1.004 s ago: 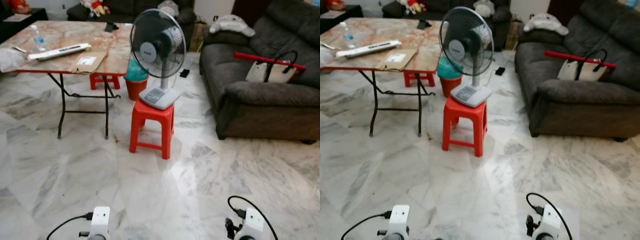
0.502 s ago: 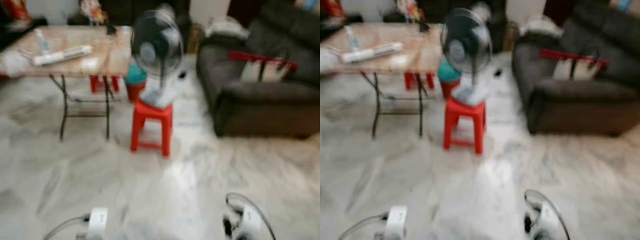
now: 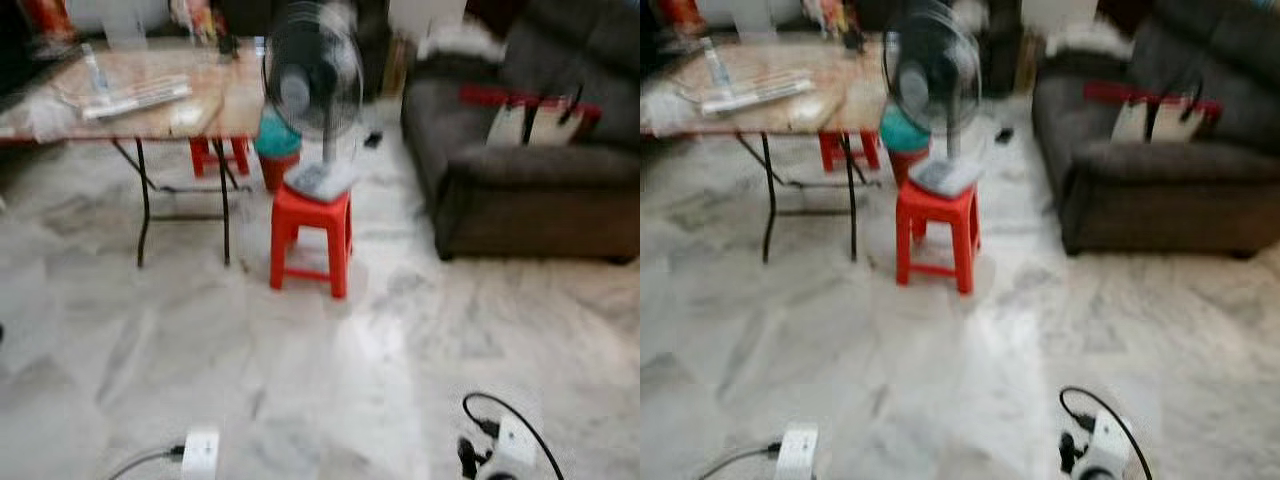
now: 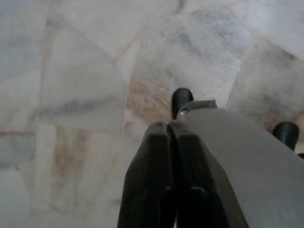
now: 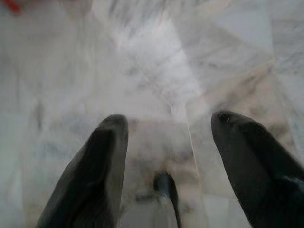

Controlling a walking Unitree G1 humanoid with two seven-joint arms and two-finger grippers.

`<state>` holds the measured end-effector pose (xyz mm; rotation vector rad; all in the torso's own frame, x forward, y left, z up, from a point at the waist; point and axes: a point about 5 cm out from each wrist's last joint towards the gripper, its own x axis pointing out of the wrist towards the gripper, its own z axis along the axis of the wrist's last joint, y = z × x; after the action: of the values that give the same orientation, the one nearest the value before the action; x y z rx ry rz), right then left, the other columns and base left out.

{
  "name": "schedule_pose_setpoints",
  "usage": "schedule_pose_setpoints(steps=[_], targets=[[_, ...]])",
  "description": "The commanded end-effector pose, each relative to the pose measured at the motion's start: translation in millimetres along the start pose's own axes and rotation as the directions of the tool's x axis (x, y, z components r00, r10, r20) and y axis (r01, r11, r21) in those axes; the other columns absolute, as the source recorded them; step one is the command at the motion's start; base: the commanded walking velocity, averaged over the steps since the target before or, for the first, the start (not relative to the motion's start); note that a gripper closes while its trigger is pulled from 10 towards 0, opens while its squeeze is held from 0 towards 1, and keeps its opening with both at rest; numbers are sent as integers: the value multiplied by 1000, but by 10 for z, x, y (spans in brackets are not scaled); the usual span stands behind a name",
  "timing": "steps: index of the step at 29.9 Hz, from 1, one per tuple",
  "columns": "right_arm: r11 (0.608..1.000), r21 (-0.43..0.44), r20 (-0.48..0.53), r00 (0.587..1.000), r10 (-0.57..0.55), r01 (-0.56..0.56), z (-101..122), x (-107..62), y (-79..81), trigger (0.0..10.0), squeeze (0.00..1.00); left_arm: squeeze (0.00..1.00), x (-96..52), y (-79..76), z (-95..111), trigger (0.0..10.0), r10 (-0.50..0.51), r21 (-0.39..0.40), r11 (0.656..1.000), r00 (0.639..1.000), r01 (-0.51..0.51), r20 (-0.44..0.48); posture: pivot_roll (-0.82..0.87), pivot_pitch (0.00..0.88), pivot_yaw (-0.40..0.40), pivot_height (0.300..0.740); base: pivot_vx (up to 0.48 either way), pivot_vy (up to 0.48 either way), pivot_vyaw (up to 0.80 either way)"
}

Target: Picking trash to rubbish bin

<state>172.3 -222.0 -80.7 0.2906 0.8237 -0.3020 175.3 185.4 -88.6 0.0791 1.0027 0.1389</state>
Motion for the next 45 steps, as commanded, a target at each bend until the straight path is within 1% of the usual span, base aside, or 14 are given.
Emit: schedule_pose_setpoints(steps=[1,15,29,34,36,38,39,40,41,42,43,45], targets=[[1000,7,2,1000,-8,8,7,-3,-29,10000,0,0,13,-24,124,10000,-3,-4,1000,999,3,36,-132,60,-43,740,0,274,0],[1000,7,3,1000,-8,8,3,-6,-35,10000,0,0,13,-30,122,10000,-4,-4,1000,999,4,35,-132,65,-45,740,0,274,0],[1000,5,6,1000,-5,5,14,-4,-36,10000,0,0,12,-37,117,10000,-5,-1,1000,999,5,32,-131,63,-45,740,0,472,0],[1000,2,20,1000,-4,4,48,3,-30,10000,0,0,13,-63,166,10000,-13,30,999,998,11,58,-130,65,-42,740,0,92,0],[1000,-3,56,998,3,-3,149,23,-14,10000,0,0,17,-92,276,10000,-21,18,1000,994,19,103,-126,65,-43,740,0,0,0],[1000,-4,68,998,6,-6,181,30,-7,10000,0,0,18,-101,314,10000,-24,15,1000,993,23,118,-127,66,-43,740,0,0,0],[1000,-15,102,995,23,-22,283,49,25,10000,0,0,17,-136,417,10000,-39,24,999,986,36,159,-127,66,-43,740,0,0,0],[998,-39,154,987,50,-44,443,73,76,10000,0,0,10,-187,568,10000,-59,38,998,974,51,220,-127,66,-43,740,0,0,0],[998,-45,165,985,55,-49,478,77,88,10000,0,0,7,-198,599,10000,-63,42,998,971,54,232,-127,66,-43,740,0,0,0],[997,-56,199,978,70,-60,590,90,121,10000,0,0,3,-208,677,10000,-65,47,997,963,54,260,-121,64,-42,740,0,0,0],[996,-63,220,973,77,-65,655,95,140,10000,0,0,-1,-209,723,10000,-61,44,998,958,51,279,-121,64,-42,740,0,0,0],[993,-88,281,954,105,-83,852,105,214,10000,0,0,-14,-199,856,10000,-47,14,999,943,45,331,-122,62,-41,740,0,0,0]])
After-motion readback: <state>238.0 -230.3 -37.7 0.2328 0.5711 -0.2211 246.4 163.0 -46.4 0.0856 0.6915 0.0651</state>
